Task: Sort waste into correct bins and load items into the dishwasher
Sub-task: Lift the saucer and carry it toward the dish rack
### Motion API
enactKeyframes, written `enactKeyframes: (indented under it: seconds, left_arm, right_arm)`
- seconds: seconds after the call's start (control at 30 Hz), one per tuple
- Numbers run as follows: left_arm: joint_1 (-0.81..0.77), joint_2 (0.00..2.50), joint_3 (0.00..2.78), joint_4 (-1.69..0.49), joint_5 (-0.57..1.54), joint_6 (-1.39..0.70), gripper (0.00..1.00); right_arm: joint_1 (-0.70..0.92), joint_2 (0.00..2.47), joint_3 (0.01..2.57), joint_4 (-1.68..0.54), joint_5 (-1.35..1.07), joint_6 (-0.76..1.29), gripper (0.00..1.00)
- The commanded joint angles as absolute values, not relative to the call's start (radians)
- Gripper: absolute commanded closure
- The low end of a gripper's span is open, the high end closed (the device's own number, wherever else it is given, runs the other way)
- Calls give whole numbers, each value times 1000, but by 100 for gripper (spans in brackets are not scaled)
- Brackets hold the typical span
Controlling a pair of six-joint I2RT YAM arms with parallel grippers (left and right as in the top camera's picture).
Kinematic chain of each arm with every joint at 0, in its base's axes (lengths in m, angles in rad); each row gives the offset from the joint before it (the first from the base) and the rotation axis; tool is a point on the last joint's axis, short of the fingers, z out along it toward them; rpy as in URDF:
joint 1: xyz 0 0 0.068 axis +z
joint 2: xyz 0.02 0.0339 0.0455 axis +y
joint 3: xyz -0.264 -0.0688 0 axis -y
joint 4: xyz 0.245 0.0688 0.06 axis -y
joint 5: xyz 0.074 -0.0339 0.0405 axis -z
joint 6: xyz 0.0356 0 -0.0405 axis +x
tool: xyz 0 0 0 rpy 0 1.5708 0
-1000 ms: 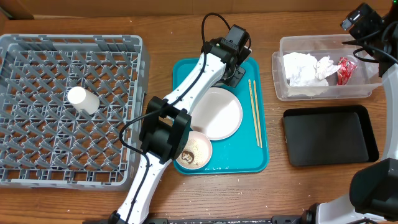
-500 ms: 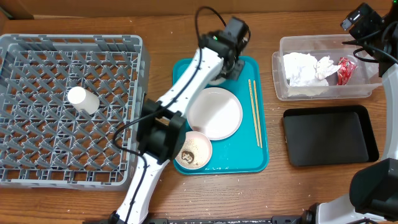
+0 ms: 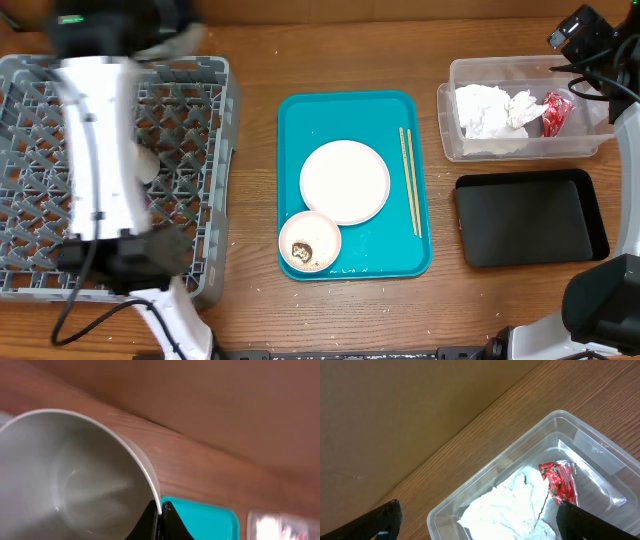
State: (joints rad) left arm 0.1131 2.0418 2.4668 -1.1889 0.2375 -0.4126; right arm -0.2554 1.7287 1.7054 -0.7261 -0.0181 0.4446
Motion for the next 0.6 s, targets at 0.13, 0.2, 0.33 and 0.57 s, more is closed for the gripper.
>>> enactKeyframes:
  seconds: [0.13, 0.2, 0.33, 0.57]
  left_arm:
    - [410, 2173, 2446, -1207, 636, -513, 96]
    - [460, 2217, 2446, -1206, 705, -513, 96]
    - [532, 2304, 2446, -1160, 819, -508, 96]
    - [611, 2415, 2446, -1090, 964, -493, 96]
  right_arm:
    - [-257, 1711, 1716, -721, -9, 449, 0]
    - [-257, 1711, 1716, -721, -8, 449, 0]
    - [-257, 1711, 1716, -721, -8, 449, 0]
    - [-257, 1711, 1716, -721, -8, 449, 0]
